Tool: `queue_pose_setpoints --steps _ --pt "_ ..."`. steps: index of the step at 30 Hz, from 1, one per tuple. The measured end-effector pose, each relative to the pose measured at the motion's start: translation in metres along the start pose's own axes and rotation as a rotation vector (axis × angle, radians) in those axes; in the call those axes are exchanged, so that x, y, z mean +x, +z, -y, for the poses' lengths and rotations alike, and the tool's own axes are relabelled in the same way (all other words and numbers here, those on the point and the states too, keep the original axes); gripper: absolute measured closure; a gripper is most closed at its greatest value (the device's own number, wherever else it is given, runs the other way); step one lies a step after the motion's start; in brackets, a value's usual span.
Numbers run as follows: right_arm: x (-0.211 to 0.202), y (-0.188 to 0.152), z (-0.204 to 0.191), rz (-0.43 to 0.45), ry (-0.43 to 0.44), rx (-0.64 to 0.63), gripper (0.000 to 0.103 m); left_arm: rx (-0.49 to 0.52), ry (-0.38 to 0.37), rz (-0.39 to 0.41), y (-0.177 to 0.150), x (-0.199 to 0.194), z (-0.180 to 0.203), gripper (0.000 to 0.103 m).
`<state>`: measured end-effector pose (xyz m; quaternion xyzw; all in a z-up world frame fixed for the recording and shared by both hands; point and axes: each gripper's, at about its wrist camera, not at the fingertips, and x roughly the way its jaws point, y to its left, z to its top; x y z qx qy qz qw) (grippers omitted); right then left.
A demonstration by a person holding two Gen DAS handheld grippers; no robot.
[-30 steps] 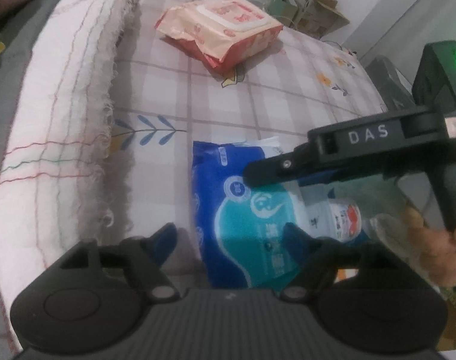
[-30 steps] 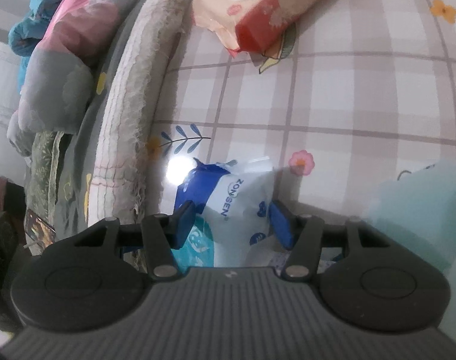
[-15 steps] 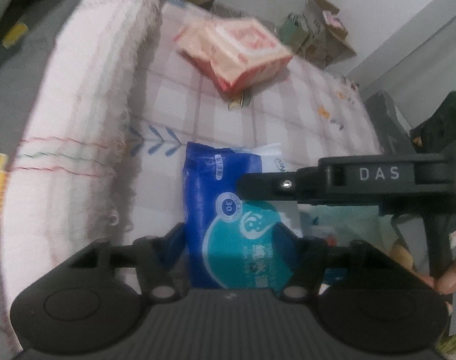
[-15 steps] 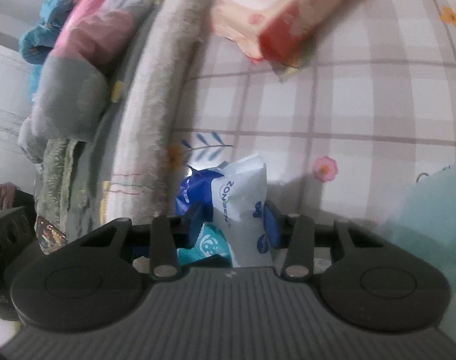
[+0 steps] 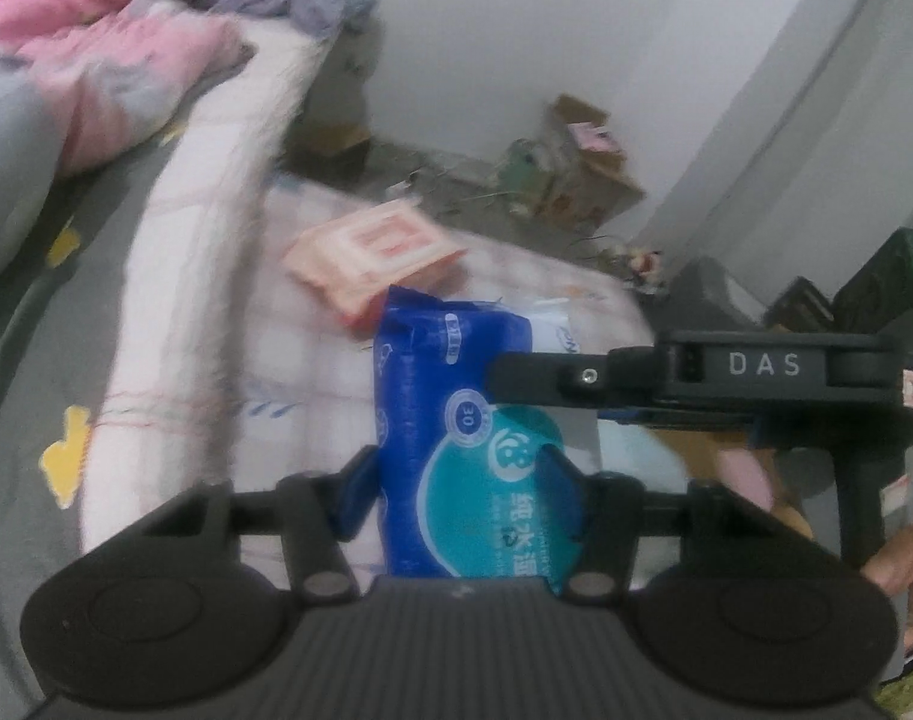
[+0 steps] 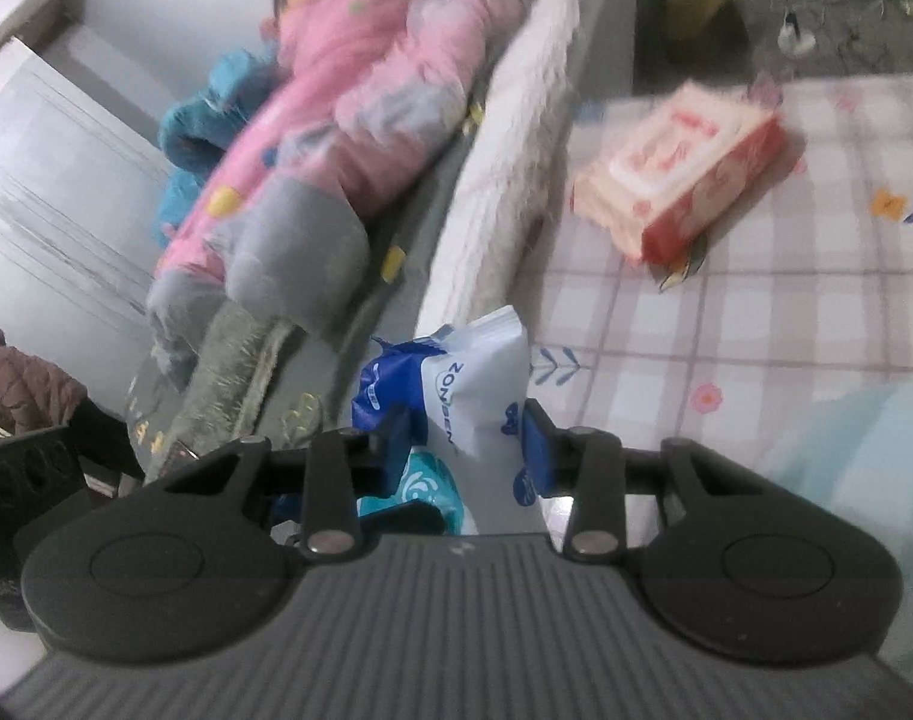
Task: Organize soft objects
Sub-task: 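Carry the diaper pack with the right tool into the cardboard box and release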
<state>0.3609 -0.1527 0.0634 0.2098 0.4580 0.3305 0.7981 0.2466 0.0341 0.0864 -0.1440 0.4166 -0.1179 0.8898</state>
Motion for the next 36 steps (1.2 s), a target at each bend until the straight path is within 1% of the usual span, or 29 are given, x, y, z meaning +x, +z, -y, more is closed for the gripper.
queue_pose_setpoints --steps 5,9,12,15,17,19,22,24,26,29,30,32,34,36 --pt "-0.083 -0.017 0.014 0.104 -0.029 0.012 0.067 0.082 -0.081 0.008 -0.006 -0.007 0.063 0.046" --pt "-0.154 -0.036 0.04 0.192 -0.085 0.05 0.067 0.16 -0.173 -0.008 -0.014 0.006 0.124 0.046" --pt "-0.202 -0.052 0.07 0.249 -0.135 0.099 0.067 0.217 -0.232 -0.048 -0.023 0.025 0.17 0.046" --pt "-0.243 -0.07 0.107 0.291 -0.182 0.159 0.067 0.279 -0.273 -0.111 -0.039 0.05 0.213 0.046" --pt "-0.261 -0.086 0.132 0.305 -0.196 0.2 0.067 0.305 -0.288 -0.16 -0.049 0.069 0.236 0.046" --pt "-0.273 -0.1 0.161 0.302 -0.205 0.245 0.067 0.335 -0.287 -0.205 -0.061 0.088 0.254 0.046" --pt "-0.276 -0.12 0.204 0.275 -0.191 0.324 0.067 0.375 -0.27 -0.274 -0.079 0.115 0.269 0.046" --pt "-0.27 -0.132 0.24 0.241 -0.154 0.399 0.067 0.378 -0.251 -0.323 -0.087 0.133 0.272 0.046" --pt "-0.257 -0.143 0.271 0.205 -0.12 0.461 0.068 0.385 -0.24 -0.356 -0.089 0.147 0.269 0.046" --pt "-0.225 -0.153 0.304 0.142 -0.114 0.528 0.071 0.389 -0.229 -0.364 -0.092 0.152 0.267 0.044" --pt "-0.213 -0.157 0.314 0.109 -0.126 0.55 0.071 0.385 -0.221 -0.363 -0.092 0.156 0.269 0.044" --pt "-0.188 -0.158 0.328 0.053 -0.198 0.559 0.075 0.376 -0.209 -0.356 -0.085 0.159 0.266 0.044" --pt "-0.178 -0.163 0.341 0.031 -0.215 0.598 0.075 0.368 -0.209 -0.345 -0.082 0.154 0.262 0.044" --pt "-0.175 -0.165 0.344 0.034 -0.211 0.604 0.075 0.366 -0.215 -0.327 -0.079 0.145 0.257 0.044"
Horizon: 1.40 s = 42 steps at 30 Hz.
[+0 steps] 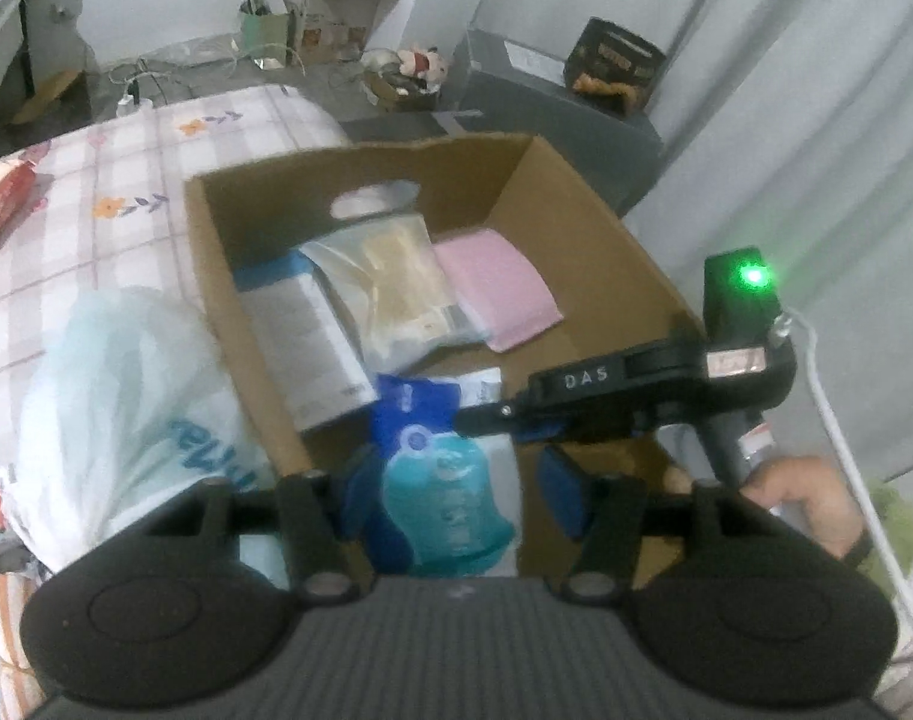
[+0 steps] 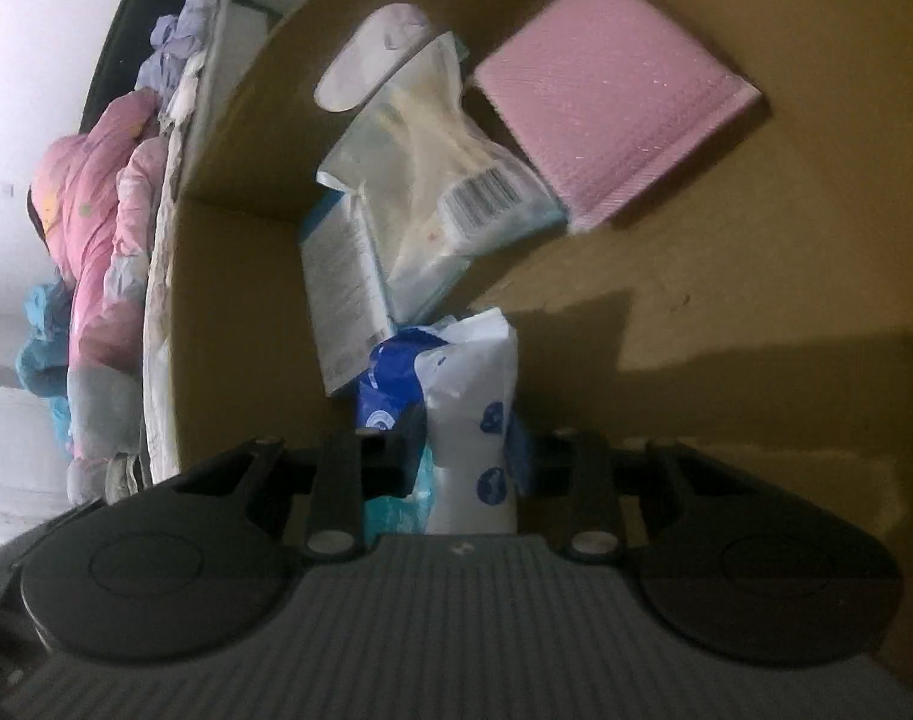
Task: Organize soft objects
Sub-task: 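Carry the diaper pack with the right tool into the cardboard box and release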
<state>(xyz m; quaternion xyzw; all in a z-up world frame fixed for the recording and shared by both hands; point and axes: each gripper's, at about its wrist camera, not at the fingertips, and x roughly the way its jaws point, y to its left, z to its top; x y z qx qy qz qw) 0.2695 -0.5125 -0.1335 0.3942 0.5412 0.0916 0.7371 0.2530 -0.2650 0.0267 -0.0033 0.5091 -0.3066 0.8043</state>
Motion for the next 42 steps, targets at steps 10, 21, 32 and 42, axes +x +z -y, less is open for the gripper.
queue_pose_setpoints --steps 10,21,32,42 --pt "0.002 0.002 -0.019 0.003 -0.108 -0.104 0.067 -0.034 0.039 0.08 -0.021 -0.06 -0.037 0.041" --pt "0.016 0.004 -0.051 -0.097 -0.135 -0.402 0.072 -0.148 0.103 0.152 -0.068 -0.113 -0.092 0.04" --pt "0.018 -0.013 -0.051 -0.119 -0.151 -0.151 0.028 -0.184 0.079 0.187 -0.1 -0.129 -0.105 0.039" --pt "0.036 -0.044 -0.084 -0.032 -0.32 -0.346 0.028 -0.201 0.066 0.195 -0.111 -0.133 -0.109 0.038"
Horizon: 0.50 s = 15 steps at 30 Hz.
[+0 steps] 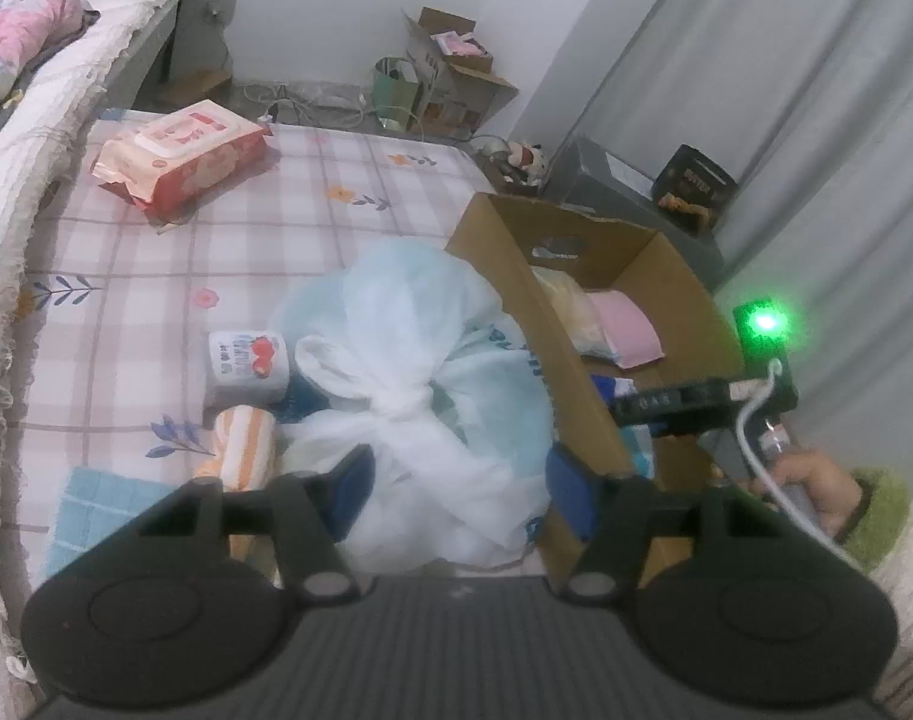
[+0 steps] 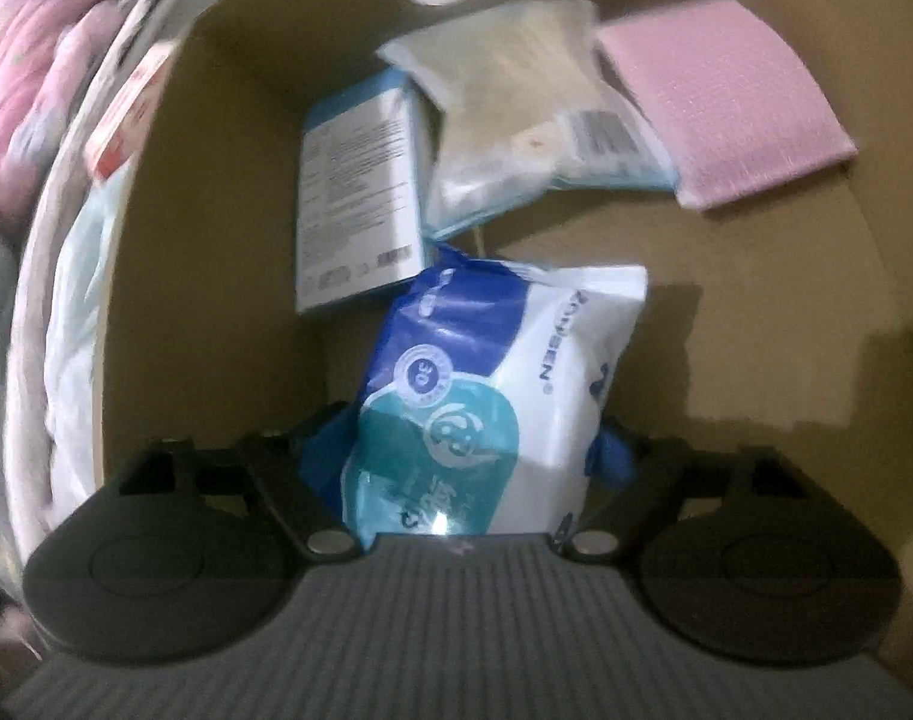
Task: Organize soft objects
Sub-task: 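Carry the diaper pack with the right tool into the cardboard box and release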
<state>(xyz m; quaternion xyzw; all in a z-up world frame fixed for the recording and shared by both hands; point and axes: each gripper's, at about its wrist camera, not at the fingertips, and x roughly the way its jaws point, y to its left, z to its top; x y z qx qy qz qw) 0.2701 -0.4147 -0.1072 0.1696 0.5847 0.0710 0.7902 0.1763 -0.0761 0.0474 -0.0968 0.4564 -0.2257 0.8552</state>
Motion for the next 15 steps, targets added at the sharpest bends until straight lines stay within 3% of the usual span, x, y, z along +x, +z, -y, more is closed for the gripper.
queue_pose_setpoints --steps 7,15 --pt "-0.007 -0.009 0.008 -0.078 0.029 -0.135 0.03 -0.027 0.008 0.007 -0.001 -0.001 -0.011 0.038" --pt "0.005 -0.001 -0.01 0.002 0.102 -0.143 0.03 -0.028 0.023 0.005 -0.003 0.001 -0.014 0.037"
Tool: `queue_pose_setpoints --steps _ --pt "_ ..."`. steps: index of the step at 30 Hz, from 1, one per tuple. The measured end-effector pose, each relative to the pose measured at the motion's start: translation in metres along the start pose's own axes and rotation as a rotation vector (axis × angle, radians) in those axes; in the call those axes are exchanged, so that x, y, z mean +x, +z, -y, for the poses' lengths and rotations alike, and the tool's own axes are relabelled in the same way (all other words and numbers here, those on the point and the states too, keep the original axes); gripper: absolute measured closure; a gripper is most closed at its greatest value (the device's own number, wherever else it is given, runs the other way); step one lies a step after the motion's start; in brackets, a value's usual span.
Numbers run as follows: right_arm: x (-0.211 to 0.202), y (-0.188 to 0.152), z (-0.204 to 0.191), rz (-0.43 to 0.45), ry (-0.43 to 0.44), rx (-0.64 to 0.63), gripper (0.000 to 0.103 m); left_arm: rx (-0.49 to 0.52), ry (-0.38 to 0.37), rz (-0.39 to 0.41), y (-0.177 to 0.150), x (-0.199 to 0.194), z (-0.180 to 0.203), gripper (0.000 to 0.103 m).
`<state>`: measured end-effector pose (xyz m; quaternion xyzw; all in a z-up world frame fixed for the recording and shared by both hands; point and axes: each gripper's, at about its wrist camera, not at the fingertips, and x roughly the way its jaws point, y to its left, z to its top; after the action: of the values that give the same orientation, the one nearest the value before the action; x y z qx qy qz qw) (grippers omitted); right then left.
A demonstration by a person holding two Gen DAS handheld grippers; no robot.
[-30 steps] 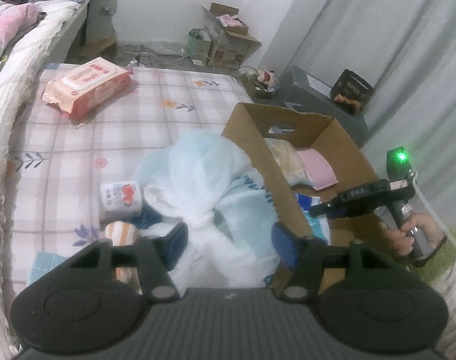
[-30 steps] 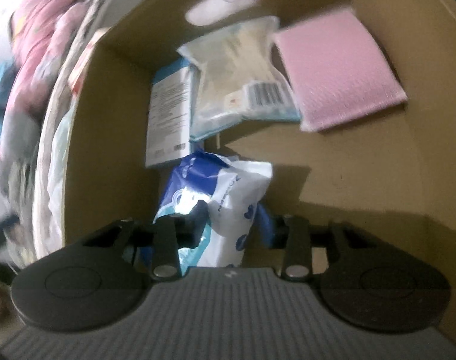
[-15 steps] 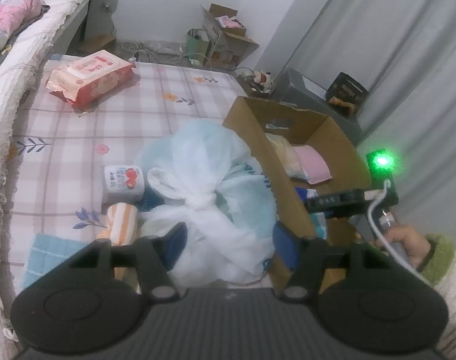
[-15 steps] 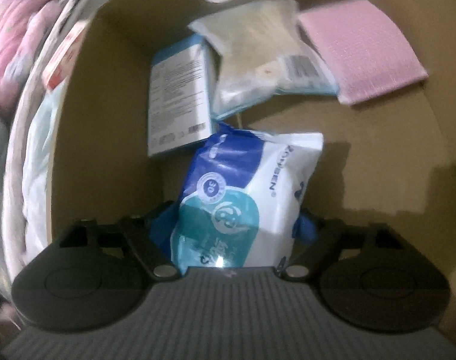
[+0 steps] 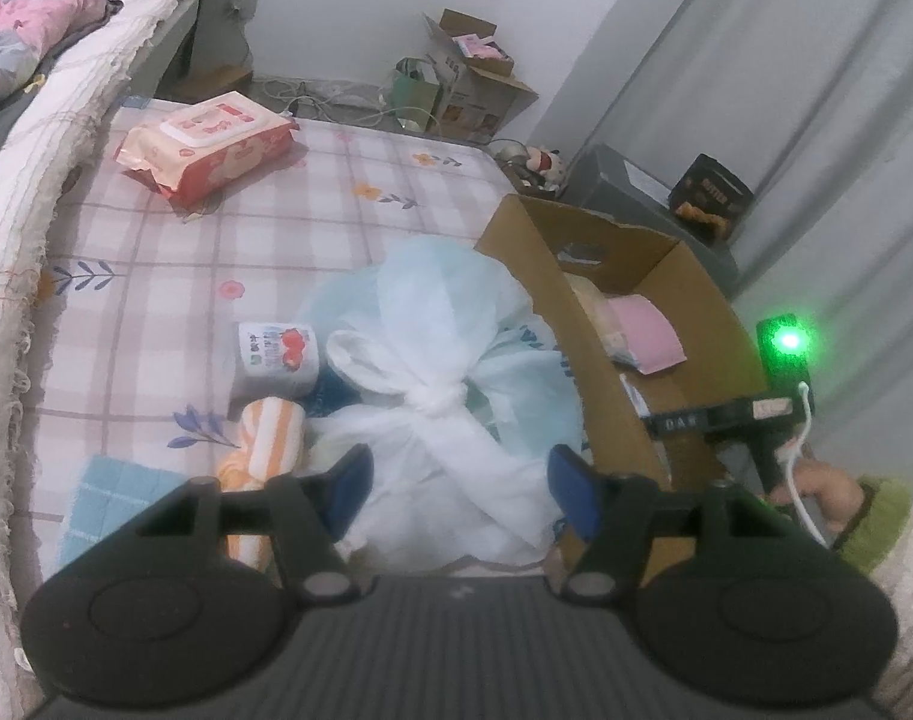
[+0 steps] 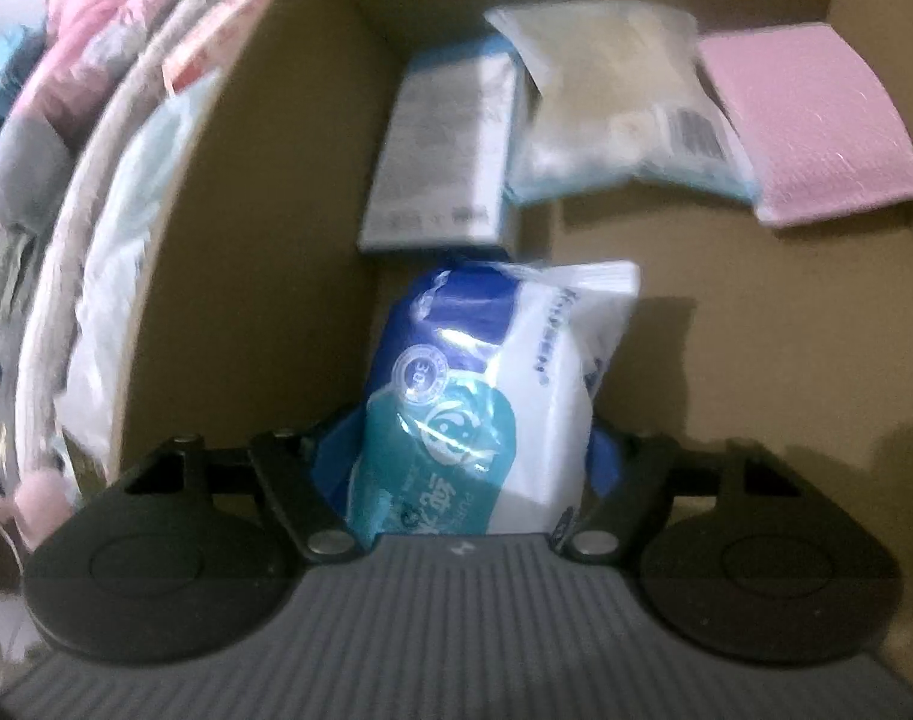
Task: Organize soft objects
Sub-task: 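Carry the diaper pack with the right tool into the cardboard box and release, then reach the right tool to the pink plush toy and grasp it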
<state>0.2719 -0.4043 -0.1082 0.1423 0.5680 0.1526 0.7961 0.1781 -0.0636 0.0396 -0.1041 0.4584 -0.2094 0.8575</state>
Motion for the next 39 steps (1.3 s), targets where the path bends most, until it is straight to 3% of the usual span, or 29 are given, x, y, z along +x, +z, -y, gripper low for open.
queue_pose_setpoints --steps 5,11,13,14,16,20,22,28,33,36,39 --pt "-0.009 0.004 0.001 0.065 -0.004 0.019 0.029 -0.005 0.021 0.027 -0.004 -0.008 -0.007 0.033" --pt "-0.047 -0.01 0.026 0.133 0.052 0.199 0.028 -0.019 0.041 0.053 -0.013 -0.024 -0.023 0.03" --pt "-0.047 -0.018 0.03 0.095 0.064 0.237 0.034 -0.021 0.057 0.062 -0.019 -0.031 -0.029 0.028" --pt "-0.045 -0.023 0.03 0.073 0.071 0.246 0.042 -0.019 0.066 0.065 -0.022 -0.034 -0.033 0.027" --pt "-0.04 -0.031 0.028 0.04 0.054 0.255 0.046 -0.014 0.094 0.077 -0.031 -0.042 -0.039 0.027" --pt "-0.033 -0.039 0.033 0.058 0.048 0.34 0.06 -0.028 0.138 0.101 -0.049 -0.057 -0.053 0.027" --pt "-0.033 -0.041 0.038 0.065 0.059 0.389 0.062 -0.048 0.141 0.111 -0.057 -0.064 -0.061 0.027" --pt "-0.037 -0.048 0.036 0.104 0.056 0.409 0.06 -0.086 0.144 0.129 -0.078 -0.077 -0.077 0.027" --pt "-0.071 -0.047 0.026 0.216 -0.032 0.362 0.044 -0.1 0.131 0.135 -0.091 -0.086 -0.083 0.027" --pt "-0.103 -0.057 0.014 0.299 -0.01 0.347 0.043 -0.096 0.135 0.15 -0.099 -0.093 -0.086 0.027" --pt "-0.131 -0.072 -0.011 0.357 0.066 0.308 0.042 -0.094 0.132 0.159 -0.108 -0.099 -0.089 0.027"
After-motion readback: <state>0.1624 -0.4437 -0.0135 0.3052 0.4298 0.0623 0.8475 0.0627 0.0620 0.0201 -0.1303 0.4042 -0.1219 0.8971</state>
